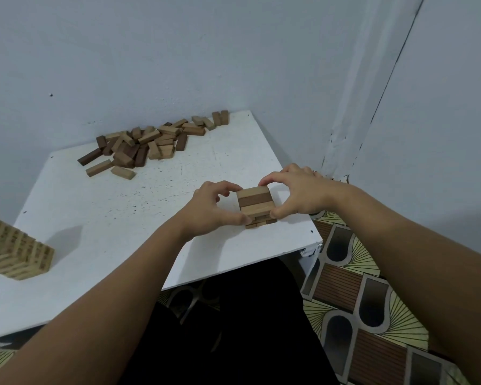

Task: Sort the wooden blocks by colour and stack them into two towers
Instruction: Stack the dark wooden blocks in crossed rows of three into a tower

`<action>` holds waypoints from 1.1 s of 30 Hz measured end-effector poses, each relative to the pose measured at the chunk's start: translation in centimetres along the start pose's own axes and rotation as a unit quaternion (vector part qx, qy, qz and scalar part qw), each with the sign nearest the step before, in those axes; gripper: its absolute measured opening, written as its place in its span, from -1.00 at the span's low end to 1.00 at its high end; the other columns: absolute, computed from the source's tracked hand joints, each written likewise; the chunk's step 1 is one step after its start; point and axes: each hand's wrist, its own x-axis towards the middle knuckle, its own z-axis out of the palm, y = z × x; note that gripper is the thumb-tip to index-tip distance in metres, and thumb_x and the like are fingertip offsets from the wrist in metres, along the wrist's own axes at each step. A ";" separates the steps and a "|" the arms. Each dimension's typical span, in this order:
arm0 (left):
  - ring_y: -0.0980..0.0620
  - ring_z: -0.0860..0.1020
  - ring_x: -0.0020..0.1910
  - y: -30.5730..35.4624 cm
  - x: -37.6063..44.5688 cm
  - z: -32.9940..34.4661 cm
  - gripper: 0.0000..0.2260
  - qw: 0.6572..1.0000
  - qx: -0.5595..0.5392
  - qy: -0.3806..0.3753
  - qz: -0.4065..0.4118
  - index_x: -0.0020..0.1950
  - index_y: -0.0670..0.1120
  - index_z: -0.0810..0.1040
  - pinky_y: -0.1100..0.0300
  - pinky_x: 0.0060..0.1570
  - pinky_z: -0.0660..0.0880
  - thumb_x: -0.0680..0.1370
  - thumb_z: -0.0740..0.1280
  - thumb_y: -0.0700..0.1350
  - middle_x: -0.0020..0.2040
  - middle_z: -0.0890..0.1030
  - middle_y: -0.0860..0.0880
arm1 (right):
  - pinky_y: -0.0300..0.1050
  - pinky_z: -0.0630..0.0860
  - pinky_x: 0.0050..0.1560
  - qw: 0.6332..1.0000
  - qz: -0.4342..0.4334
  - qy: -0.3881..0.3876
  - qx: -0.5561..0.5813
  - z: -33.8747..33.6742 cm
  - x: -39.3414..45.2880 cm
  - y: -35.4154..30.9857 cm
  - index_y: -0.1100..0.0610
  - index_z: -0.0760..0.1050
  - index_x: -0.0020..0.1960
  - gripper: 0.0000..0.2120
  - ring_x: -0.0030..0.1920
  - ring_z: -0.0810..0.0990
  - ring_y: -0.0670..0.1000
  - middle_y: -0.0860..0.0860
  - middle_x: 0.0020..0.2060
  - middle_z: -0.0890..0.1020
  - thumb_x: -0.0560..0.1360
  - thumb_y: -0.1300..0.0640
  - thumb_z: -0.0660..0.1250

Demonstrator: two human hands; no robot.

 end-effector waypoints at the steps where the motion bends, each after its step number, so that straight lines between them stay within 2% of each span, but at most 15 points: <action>1: 0.00 0.40 0.27 -0.1 -0.1 0.0 -0.38 1.000 -0.003 -0.002 0.000 0.29 0.29 0.56 0.02 0.25 0.44 0.24 0.62 0.22 0.26 0.42 0.06 | 0.02 0.15 0.22 1.000 0.001 0.001 0.002 0.0 0.0 0.0 -0.38 0.32 0.43 -0.30 0.31 0.22 0.04 -0.06 0.36 0.30 0.37 -0.14 0.53; 6: 0.00 0.40 0.27 0.0 -0.1 0.1 -0.35 1.000 -0.008 -0.004 -0.003 0.31 0.26 0.56 0.01 0.25 0.44 0.23 0.60 0.22 0.28 0.44 0.06 | 0.01 0.16 0.23 1.000 0.001 0.002 0.003 0.0 -0.1 0.1 -0.36 0.32 0.44 -0.30 0.38 0.23 0.08 -0.06 0.37 0.31 0.38 -0.13 0.54; 11: -0.01 0.40 0.28 0.1 0.0 0.3 -0.37 1.000 -0.017 -0.005 -0.006 0.30 0.29 0.56 -0.01 0.26 0.44 0.24 0.60 0.21 0.27 0.45 0.06 | 0.10 0.21 0.33 1.000 0.005 0.001 0.001 -0.2 -0.1 0.2 -0.36 0.32 0.43 -0.30 0.38 0.24 0.10 -0.05 0.36 0.31 0.38 -0.14 0.54; 16: -0.02 0.40 0.28 0.1 -0.1 0.3 -0.35 0.999 -0.027 -0.009 -0.014 0.32 0.28 0.55 -0.03 0.29 0.45 0.24 0.59 0.20 0.28 0.44 0.05 | 0.08 0.23 0.24 1.000 0.007 -0.011 0.010 -0.1 0.0 0.3 -0.39 0.30 0.41 -0.31 0.36 0.24 0.08 -0.09 0.29 0.29 0.38 -0.14 0.53; 22: 0.02 0.41 0.27 -0.6 -0.3 0.1 -0.32 0.999 -0.039 -0.003 -0.017 0.36 0.29 0.52 0.05 0.21 0.44 0.29 0.68 0.14 0.30 0.45 0.07 | 0.22 0.25 0.38 1.000 0.009 -0.016 0.009 -0.2 -0.1 0.3 -0.37 0.19 0.51 -0.16 0.45 0.22 0.13 -0.02 0.45 0.27 0.36 -0.20 0.56; 29: 0.14 0.42 0.21 -0.1 -0.7 0.1 -0.43 0.999 -0.050 0.016 -0.003 0.34 0.22 0.57 0.16 0.10 0.40 0.36 0.66 0.06 0.29 0.47 0.06 | 0.24 0.29 0.37 0.999 0.010 -0.030 0.025 -0.2 0.0 0.3 -0.38 0.30 0.44 -0.28 0.42 0.23 0.09 -0.05 0.38 0.29 0.38 -0.17 0.55; 31: 0.13 0.43 0.21 0.0 -0.8 0.1 -0.41 0.999 -0.050 0.019 -0.003 0.36 0.20 0.56 0.17 0.11 0.41 0.37 0.66 0.06 0.29 0.47 0.05 | 0.24 0.30 0.37 0.999 0.011 -0.029 0.027 -0.2 0.1 0.3 -0.37 0.28 0.46 -0.26 0.43 0.22 0.10 -0.04 0.40 0.28 0.38 -0.18 0.56; 33: 0.06 0.43 0.25 0.1 -1.1 0.1 -0.34 0.999 -0.048 0.014 -0.010 0.40 0.21 0.53 0.13 0.17 0.44 0.35 0.67 0.10 0.30 0.46 0.06 | 0.24 0.29 0.39 0.999 0.008 -0.030 0.025 -0.3 0.2 0.5 -0.36 0.19 0.52 -0.15 0.47 0.20 0.11 -0.03 0.46 0.25 0.36 -0.22 0.57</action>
